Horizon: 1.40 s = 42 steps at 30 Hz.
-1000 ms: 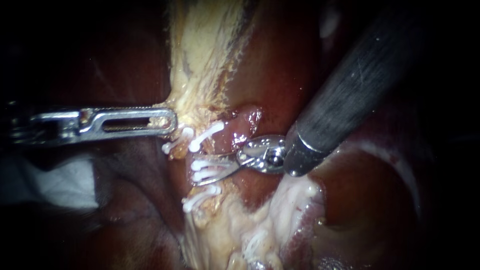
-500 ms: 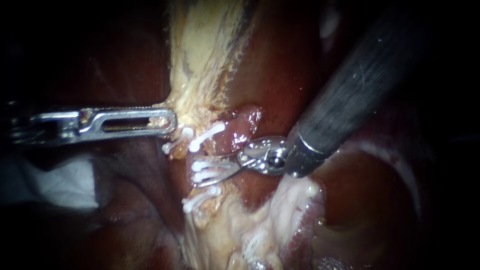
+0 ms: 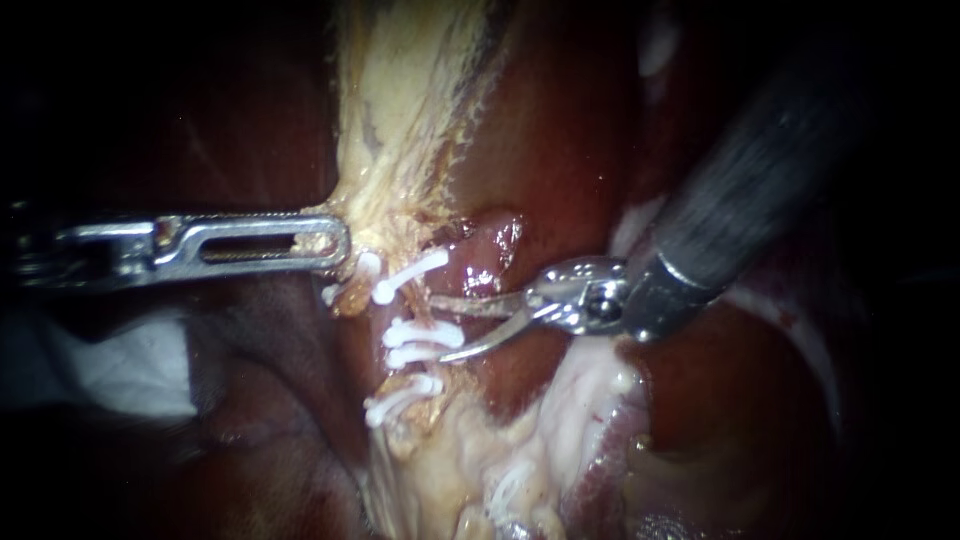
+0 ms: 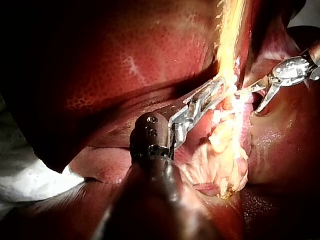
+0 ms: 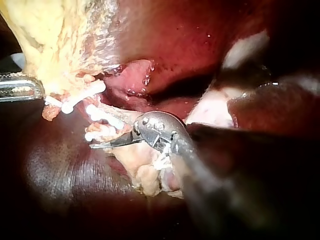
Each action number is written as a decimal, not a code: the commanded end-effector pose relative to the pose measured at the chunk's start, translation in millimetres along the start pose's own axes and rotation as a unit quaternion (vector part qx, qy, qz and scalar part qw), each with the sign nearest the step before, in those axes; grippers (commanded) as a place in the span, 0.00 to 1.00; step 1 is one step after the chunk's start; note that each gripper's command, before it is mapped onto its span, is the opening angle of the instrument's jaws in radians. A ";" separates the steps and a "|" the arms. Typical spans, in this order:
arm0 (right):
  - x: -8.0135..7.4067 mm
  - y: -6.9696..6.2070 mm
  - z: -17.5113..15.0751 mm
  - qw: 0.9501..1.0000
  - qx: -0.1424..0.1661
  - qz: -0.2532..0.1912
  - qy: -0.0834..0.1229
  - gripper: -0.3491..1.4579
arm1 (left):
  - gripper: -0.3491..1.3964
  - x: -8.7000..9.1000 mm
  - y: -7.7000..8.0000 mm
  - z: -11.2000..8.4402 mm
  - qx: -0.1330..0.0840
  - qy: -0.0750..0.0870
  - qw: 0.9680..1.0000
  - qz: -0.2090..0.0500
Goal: Go to the cutting position right tube
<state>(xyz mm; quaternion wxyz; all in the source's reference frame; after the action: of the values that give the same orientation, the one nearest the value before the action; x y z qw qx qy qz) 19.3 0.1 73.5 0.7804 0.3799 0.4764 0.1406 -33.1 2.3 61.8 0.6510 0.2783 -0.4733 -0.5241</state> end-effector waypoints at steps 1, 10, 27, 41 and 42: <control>0.1 0.0 -0.3 1.000 -0.001 0.001 0.001 0.90 | 0.00 0.0 0.0 0.0 0.000 0.000 1.000 0.000; 0.2 0.5 -0.2 1.000 -0.005 0.002 0.002 0.90 | 0.00 0.0 -0.2 0.0 0.000 0.000 1.000 0.000; -1.8 2.4 4.4 1.000 0.002 -0.007 -0.004 0.90 | 0.00 0.2 -0.9 -0.1 -0.002 -0.003 1.000 -0.001; -1.1 2.4 6.2 1.000 0.013 -0.005 0.003 0.90 | 0.00 0.2 -1.3 0.0 -0.001 -0.002 1.000 -0.001; -1.0 2.3 6.3 1.000 0.015 -0.005 0.006 0.90 | 0.00 0.2 -1.3 0.0 -0.001 -0.002 1.000 -0.001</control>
<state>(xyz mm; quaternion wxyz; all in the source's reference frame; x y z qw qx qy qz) 24.6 -1.9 77.3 0.7719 0.3896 0.4850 0.1307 -33.6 1.7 60.7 0.6498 0.2768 -0.4741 -0.5257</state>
